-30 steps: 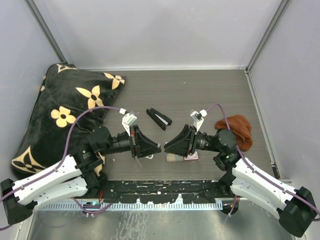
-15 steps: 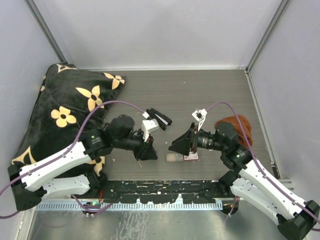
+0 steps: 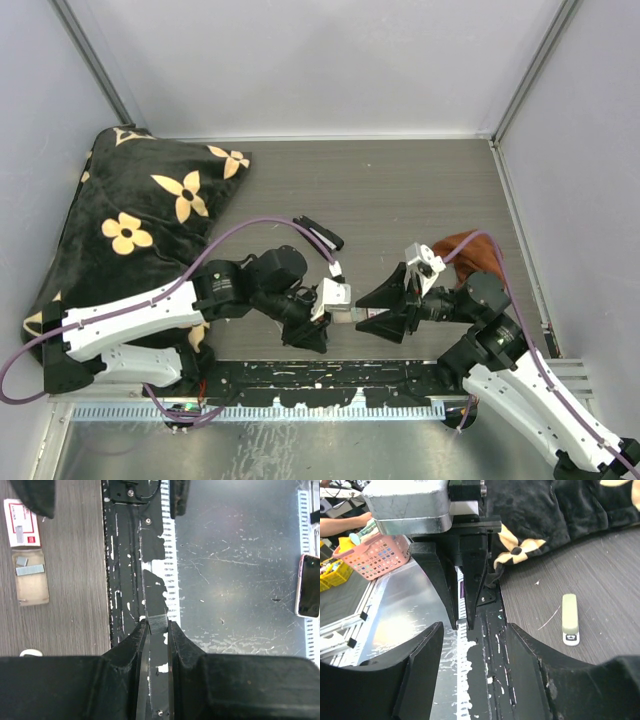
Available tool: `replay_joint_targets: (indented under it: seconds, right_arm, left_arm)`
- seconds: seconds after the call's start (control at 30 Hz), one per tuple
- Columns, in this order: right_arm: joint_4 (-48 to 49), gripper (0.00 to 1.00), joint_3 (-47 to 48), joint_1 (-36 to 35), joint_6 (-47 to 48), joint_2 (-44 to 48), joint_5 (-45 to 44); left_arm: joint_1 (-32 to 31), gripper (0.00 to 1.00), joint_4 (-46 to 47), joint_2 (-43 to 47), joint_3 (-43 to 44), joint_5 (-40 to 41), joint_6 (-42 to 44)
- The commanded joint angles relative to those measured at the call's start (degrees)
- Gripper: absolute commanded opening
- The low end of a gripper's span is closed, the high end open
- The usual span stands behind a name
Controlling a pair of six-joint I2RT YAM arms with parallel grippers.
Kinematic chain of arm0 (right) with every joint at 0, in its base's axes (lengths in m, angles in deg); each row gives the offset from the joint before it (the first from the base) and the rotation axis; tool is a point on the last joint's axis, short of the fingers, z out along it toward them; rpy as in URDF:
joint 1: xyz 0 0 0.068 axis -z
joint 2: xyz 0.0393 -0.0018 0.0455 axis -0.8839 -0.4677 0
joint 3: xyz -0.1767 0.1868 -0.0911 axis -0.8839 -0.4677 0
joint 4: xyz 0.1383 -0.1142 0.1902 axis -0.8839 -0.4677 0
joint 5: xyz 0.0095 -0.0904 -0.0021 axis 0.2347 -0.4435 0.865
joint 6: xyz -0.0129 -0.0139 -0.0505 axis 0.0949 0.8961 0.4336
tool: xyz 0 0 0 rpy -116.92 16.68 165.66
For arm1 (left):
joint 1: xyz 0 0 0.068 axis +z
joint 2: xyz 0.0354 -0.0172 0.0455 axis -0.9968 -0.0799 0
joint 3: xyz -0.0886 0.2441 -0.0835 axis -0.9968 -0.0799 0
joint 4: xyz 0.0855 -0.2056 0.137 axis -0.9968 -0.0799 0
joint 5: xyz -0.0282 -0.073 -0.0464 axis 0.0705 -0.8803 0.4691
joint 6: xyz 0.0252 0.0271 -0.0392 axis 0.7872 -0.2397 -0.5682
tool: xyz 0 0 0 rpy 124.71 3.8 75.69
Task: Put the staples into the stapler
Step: Pick up the staple from the center of the board.
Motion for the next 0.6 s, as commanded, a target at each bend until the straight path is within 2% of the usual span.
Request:
replay_joint_targets:
  seconds: [0.0, 0.33, 0.57]
  right_arm:
    - [4.52, 0.59, 0.19, 0.03, 3.63, 0.66, 3.05]
    - [3.48, 0.61, 0.36, -3.74, 6.51, -4.87, 1.91]
    - [1.45, 0.61, 3.01, -18.19, 15.13, -11.5, -11.13]
  left_arm:
    - [-3.05, 0.0, -1.86, -0.73, 3.98, 1.8, 5.13]
    - [-4.79, 0.0, -4.36, 0.25, 5.46, 10.06, 10.45]
    - [-4.88, 0.0, -2.82, 1.96, 3.9, 12.36, 11.75]
